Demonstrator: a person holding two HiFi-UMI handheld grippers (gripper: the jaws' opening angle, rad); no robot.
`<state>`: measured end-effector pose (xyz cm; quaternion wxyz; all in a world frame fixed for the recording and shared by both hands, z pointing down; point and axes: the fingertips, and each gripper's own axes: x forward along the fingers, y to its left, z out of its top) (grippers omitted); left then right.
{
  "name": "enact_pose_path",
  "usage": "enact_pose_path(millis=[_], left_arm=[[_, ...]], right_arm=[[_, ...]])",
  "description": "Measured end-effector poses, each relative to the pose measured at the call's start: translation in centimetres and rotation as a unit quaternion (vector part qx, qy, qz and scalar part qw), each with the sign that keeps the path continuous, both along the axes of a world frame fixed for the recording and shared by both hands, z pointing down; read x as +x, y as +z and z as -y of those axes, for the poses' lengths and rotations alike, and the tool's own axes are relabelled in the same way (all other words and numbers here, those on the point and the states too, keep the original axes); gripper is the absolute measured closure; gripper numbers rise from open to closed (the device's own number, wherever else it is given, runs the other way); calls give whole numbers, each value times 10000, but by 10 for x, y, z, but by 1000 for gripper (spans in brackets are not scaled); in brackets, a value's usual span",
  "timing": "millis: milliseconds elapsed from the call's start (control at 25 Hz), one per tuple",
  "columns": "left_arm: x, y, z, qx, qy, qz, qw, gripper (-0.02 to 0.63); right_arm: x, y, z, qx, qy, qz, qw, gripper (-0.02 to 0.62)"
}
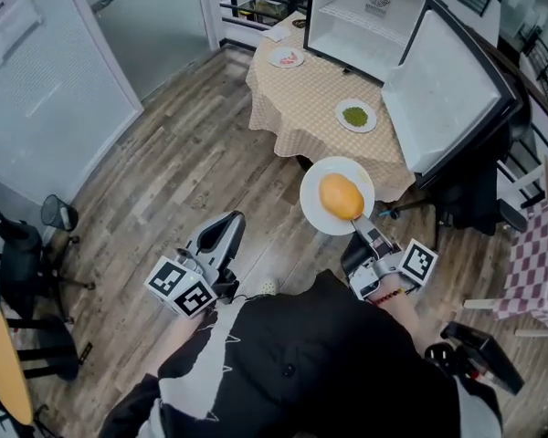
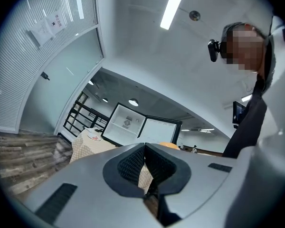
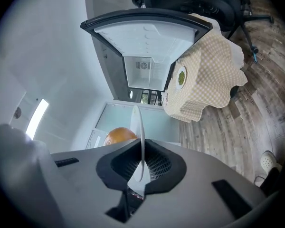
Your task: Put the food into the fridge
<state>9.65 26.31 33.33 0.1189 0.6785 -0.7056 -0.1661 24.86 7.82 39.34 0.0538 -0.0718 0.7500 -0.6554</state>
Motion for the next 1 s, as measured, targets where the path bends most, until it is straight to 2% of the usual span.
enact_pose_path(millis=[160, 480, 1000], left_arm=[[-41, -3, 15, 18, 200, 57, 9998, 592], [-95, 2, 30, 110, 373, 32, 9992, 592], [-117, 16, 57, 79, 554, -136, 9983, 592]], right_arm=[[-38, -2, 9, -3, 183, 70, 9998, 571], [-79, 3, 17, 45, 385, -22, 9992, 569], [-108, 15, 38, -134, 479, -202, 9986, 571]])
